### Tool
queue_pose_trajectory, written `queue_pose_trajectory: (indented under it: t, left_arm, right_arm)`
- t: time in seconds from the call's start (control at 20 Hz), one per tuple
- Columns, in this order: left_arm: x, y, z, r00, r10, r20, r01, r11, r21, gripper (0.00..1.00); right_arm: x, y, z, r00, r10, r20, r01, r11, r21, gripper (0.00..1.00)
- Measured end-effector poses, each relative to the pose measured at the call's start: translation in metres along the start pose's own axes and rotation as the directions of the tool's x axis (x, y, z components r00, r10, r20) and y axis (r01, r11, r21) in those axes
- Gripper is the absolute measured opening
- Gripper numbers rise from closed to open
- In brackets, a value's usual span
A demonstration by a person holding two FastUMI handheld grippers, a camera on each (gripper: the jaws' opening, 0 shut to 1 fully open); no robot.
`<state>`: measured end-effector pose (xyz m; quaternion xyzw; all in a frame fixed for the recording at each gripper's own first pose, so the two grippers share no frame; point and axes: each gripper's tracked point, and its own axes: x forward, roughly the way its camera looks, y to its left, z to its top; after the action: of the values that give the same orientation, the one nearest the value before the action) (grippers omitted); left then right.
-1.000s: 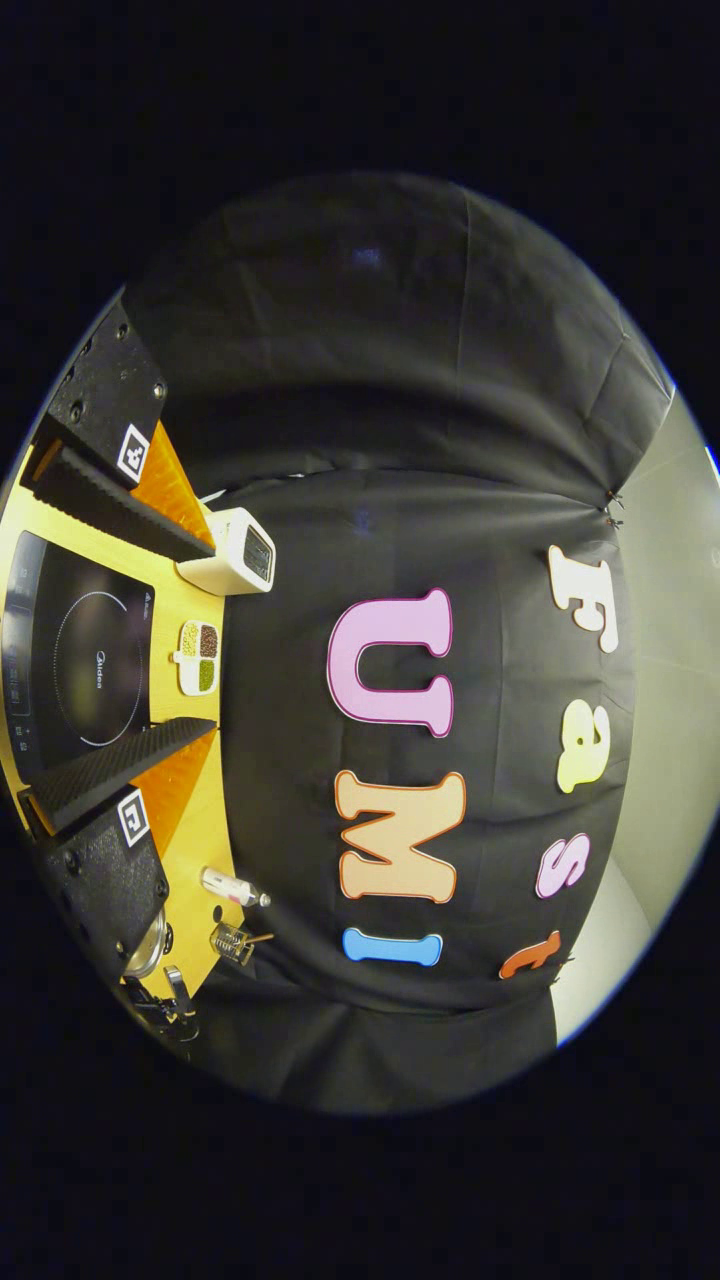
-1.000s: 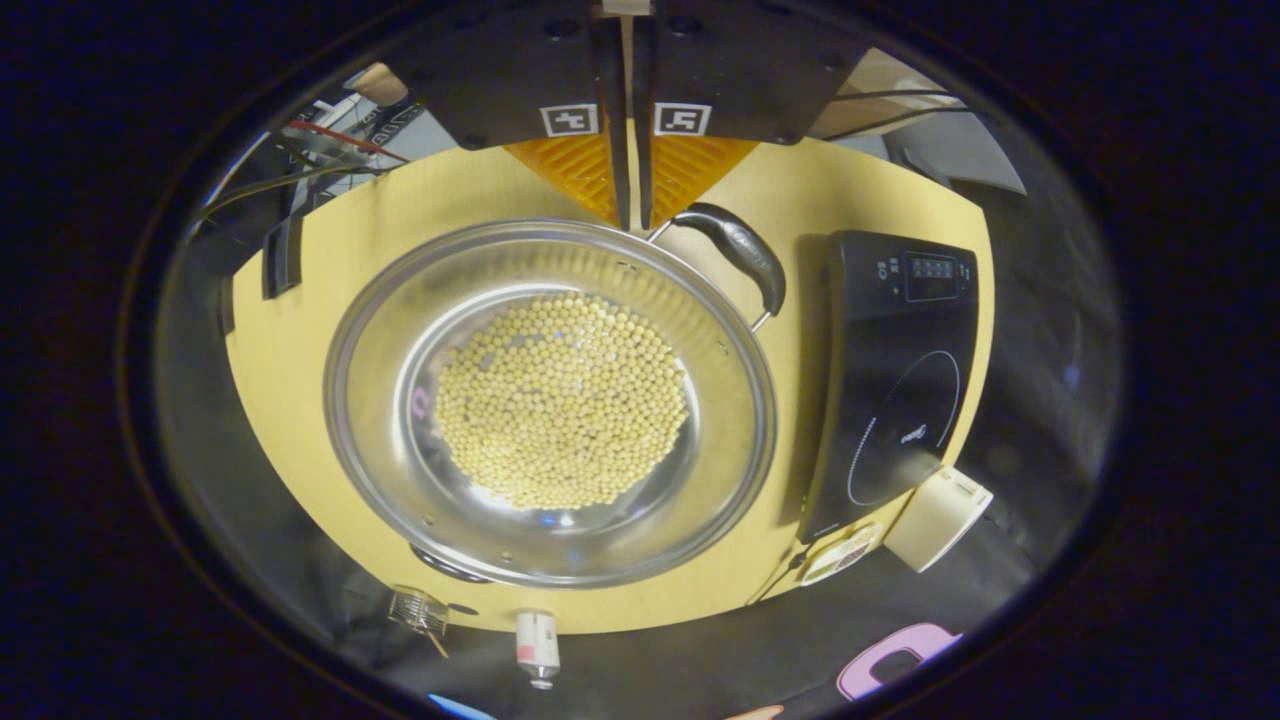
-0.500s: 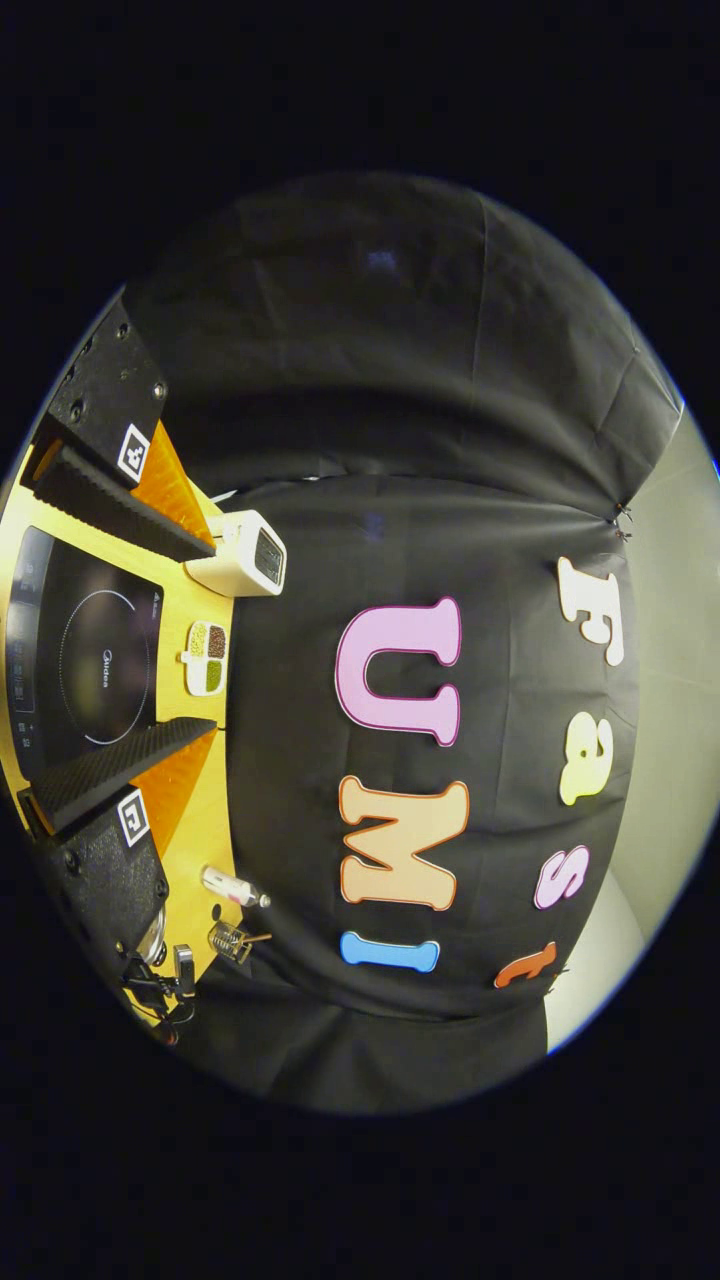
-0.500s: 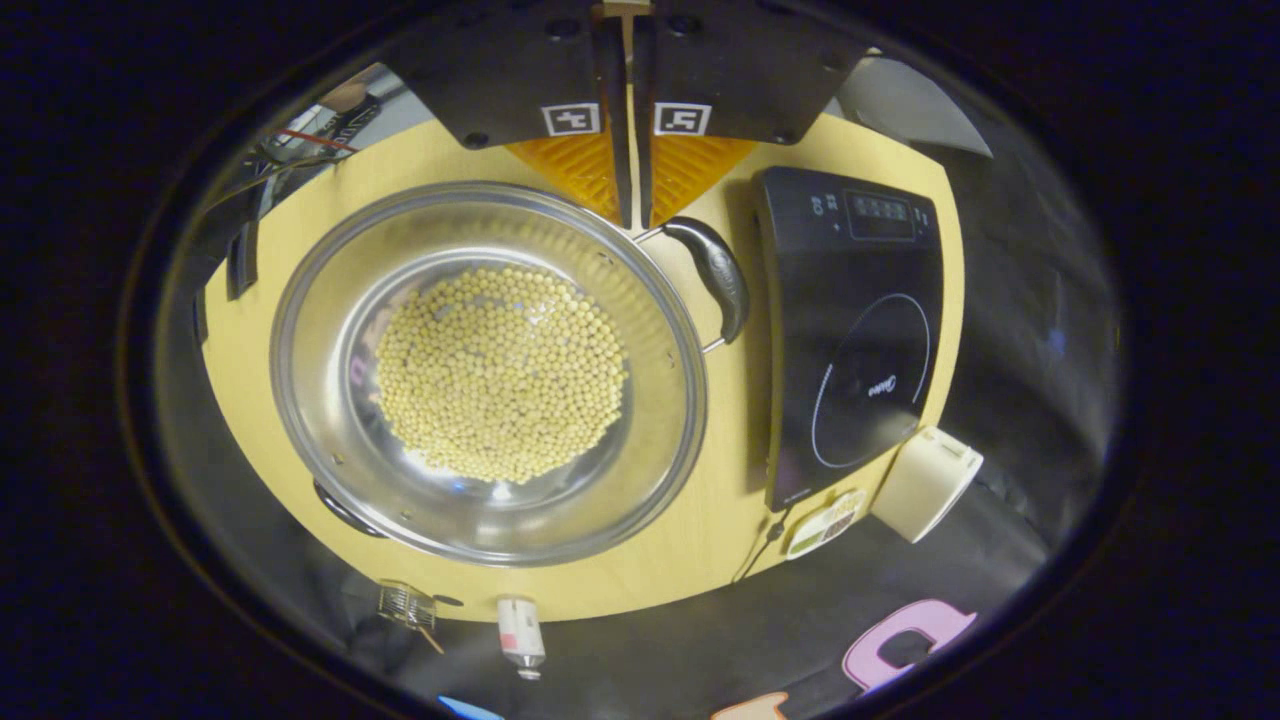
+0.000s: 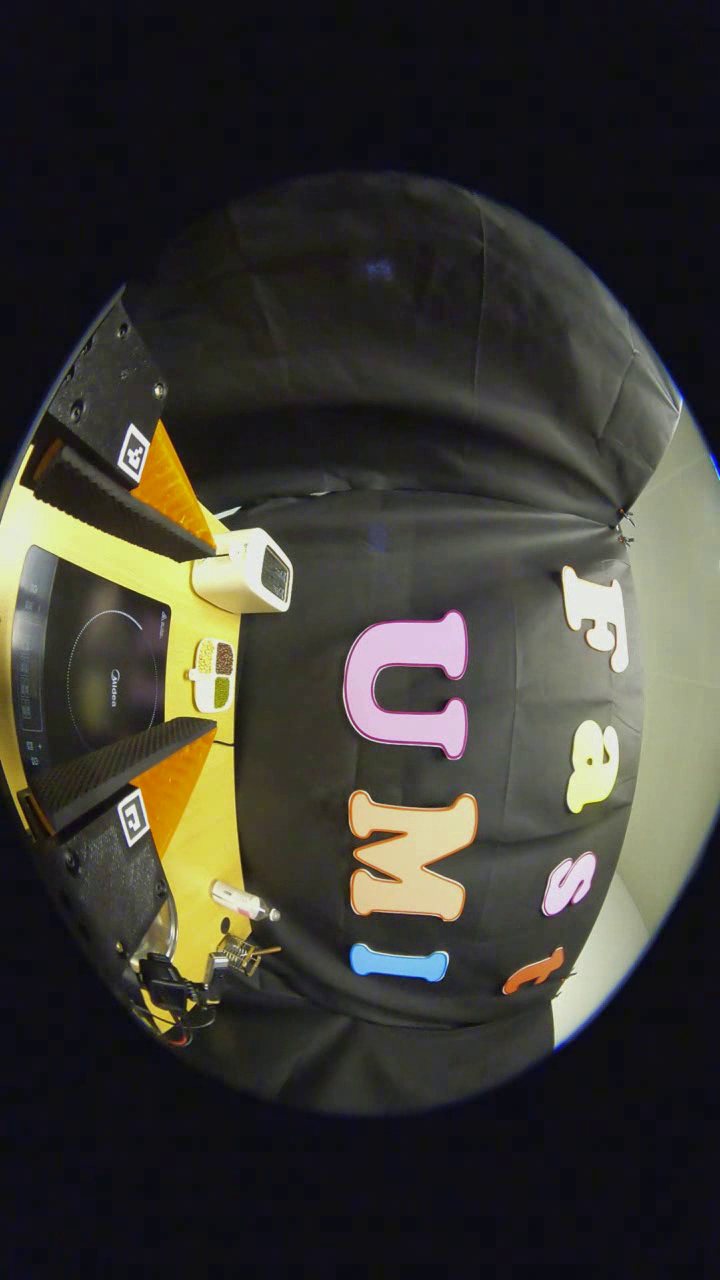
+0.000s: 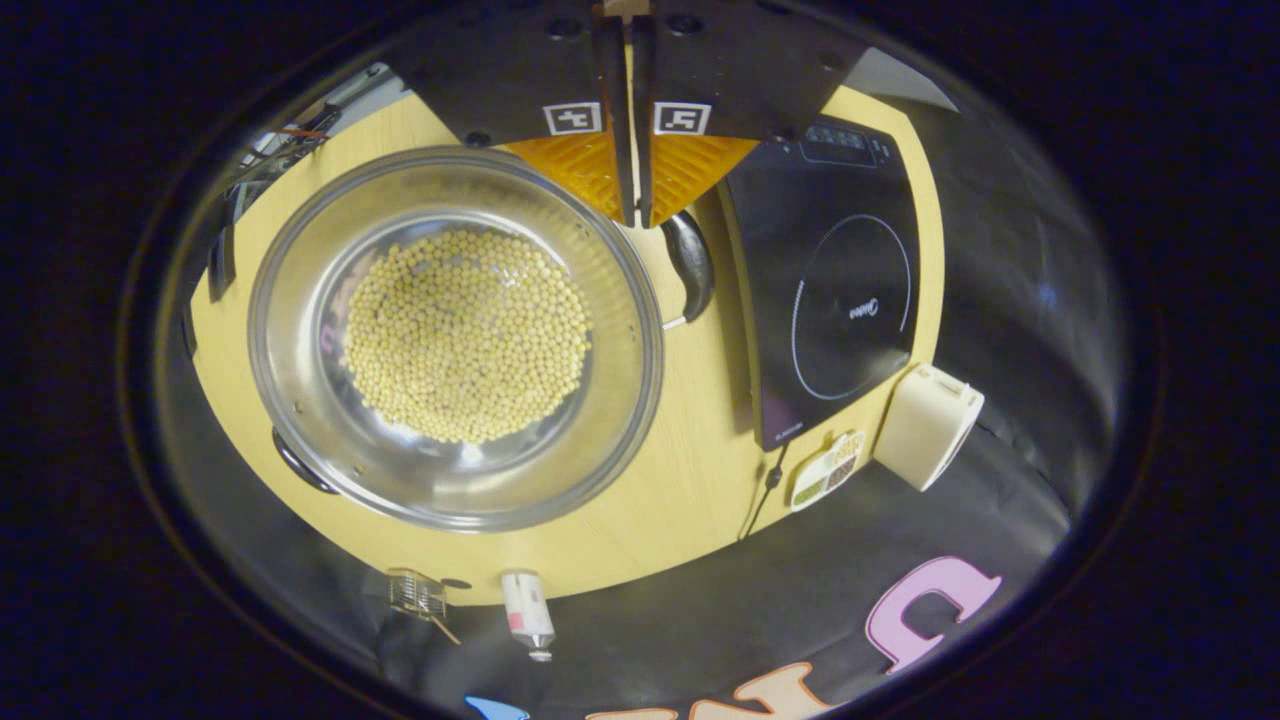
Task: First push the handle of the pot to place it horizontally, then grasp the pot with both hands and set it on the induction cooktop.
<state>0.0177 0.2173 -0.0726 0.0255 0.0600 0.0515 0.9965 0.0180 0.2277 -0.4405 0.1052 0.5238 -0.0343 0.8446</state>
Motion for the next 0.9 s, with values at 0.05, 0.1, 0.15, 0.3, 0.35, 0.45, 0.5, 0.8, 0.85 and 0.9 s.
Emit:
queue_pose_trajectory:
  t: [0.05,0.1,0.15,0.3,0.35,0.45,0.5,0.8,0.85,0.9]
  left_arm:
    - [0.0,0.002,0.0,1.0,0.003,0.0,-0.003,1.0,0.009,0.95]
    - [0.0,0.005,0.0,1.0,0.007,-0.002,-0.007,1.0,0.017,0.95]
    - [-0.001,0.007,0.001,1.0,0.009,-0.001,-0.009,1.0,0.023,0.96]
    - [-0.003,0.011,0.001,1.0,0.013,-0.003,-0.013,0.999,0.035,0.92]
    - [-0.004,0.011,0.001,1.0,0.012,-0.003,-0.012,0.999,0.035,0.95]
    - [-0.003,0.01,0.0,1.0,0.006,-0.008,-0.006,1.0,0.03,0.92]
    - [-0.003,0.009,-0.002,1.0,0.002,-0.011,-0.002,1.0,0.028,0.92]
    - [-0.001,-0.003,-0.009,0.999,-0.045,-0.031,0.045,0.999,0.006,0.96]
    - [-0.001,-0.006,-0.011,0.998,-0.056,-0.038,0.056,0.998,0.0,0.96]
    - [-0.001,-0.009,-0.013,0.997,-0.068,-0.044,0.068,0.998,-0.006,0.96]
  right_arm:
    - [0.003,-0.003,0.01,1.0,-0.017,0.022,0.017,1.0,-0.007,0.05]
    - [0.006,-0.001,0.014,0.999,-0.012,0.029,0.012,1.0,-0.007,0.01]
    - [0.0,0.0,0.019,0.999,-0.009,0.034,0.009,1.0,-0.011,0.03]
    - [-0.004,-0.007,0.034,0.998,-0.021,0.067,0.024,0.999,-0.032,0.03]
    - [-0.007,-0.01,0.034,0.997,-0.019,0.07,0.021,0.999,-0.029,0.03]
    - [-0.012,-0.017,0.039,0.996,-0.018,0.083,0.02,0.999,-0.028,0.0]
    - [-0.016,-0.02,0.04,0.996,-0.013,0.09,0.016,0.999,-0.028,0.0]
    - [-0.047,-0.047,0.051,0.987,-0.022,0.162,0.021,1.0,0.003,0.0]
    - [-0.052,-0.054,0.052,0.985,-0.036,0.171,0.035,0.999,0.007,0.0]
    - [-0.058,-0.055,0.054,0.984,-0.021,0.179,0.021,1.0,0.004,0.05]
